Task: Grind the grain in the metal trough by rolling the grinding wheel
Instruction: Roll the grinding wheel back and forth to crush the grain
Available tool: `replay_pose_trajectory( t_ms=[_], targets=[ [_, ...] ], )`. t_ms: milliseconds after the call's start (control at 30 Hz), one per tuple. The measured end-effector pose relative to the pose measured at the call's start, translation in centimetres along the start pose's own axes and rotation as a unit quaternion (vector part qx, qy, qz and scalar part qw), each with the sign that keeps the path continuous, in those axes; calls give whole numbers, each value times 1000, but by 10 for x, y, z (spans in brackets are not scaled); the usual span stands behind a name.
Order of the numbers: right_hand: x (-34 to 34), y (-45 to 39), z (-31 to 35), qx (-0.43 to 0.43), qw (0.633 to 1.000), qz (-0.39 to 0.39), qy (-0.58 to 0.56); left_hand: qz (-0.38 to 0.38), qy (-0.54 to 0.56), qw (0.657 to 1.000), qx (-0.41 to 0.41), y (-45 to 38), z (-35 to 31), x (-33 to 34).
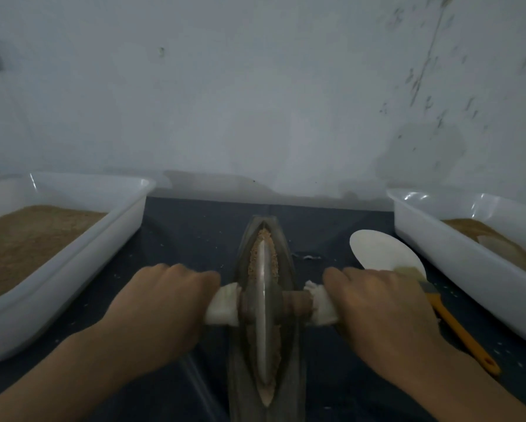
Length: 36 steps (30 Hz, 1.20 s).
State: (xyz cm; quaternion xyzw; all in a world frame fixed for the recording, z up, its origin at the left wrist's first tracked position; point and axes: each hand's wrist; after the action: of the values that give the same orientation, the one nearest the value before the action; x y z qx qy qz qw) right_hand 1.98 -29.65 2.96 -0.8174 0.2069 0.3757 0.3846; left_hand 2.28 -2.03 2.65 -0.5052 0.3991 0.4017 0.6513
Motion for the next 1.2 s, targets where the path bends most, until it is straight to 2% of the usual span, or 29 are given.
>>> replay_pose_trajectory(
  t_ms=[100, 333, 467, 600, 733, 800, 867, 1000, 1200],
  targets=[
    [0, -1, 1, 8, 1000, 26, -1, 11, 14, 1000, -4, -1, 1, 1],
    [43, -63, -20, 25, 996, 59, 59, -62, 23, 997, -41, -59, 1, 39],
    [54, -80, -28, 49, 994, 85, 53, -72, -1, 996, -56, -73, -2, 40],
    [36, -53, -17, 16, 996, 90, 4, -14, 6, 999, -46, -47, -2, 25],
    [2, -16, -3, -31, 999, 28, -9, 98, 50, 994, -20, -12, 3, 2],
    [-2, -9, 0, -29, 999, 28, -9, 120, 44, 991, -25, -4, 4, -5],
    [2, -12, -3, -17, 998, 56, -4, 95, 36, 994, -28, -6, 2, -4],
    [29, -39, -11, 8, 996, 84, 12, -42, 7, 999, -34, -38, -2, 24],
    [57, -89, -31, 27, 996, 71, 48, -91, 13, 994, -65, -81, 3, 52]
  ],
)
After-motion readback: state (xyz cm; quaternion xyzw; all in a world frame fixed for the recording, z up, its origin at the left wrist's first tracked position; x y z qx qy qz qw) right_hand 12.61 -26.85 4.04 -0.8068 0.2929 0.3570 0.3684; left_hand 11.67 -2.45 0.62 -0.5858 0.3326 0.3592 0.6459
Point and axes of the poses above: each hand's wrist, its own y-axis away from the middle knuckle, its own x-axis out of the palm, z = x × y, and after that the axes turned 10 degrees about -x, right-handed
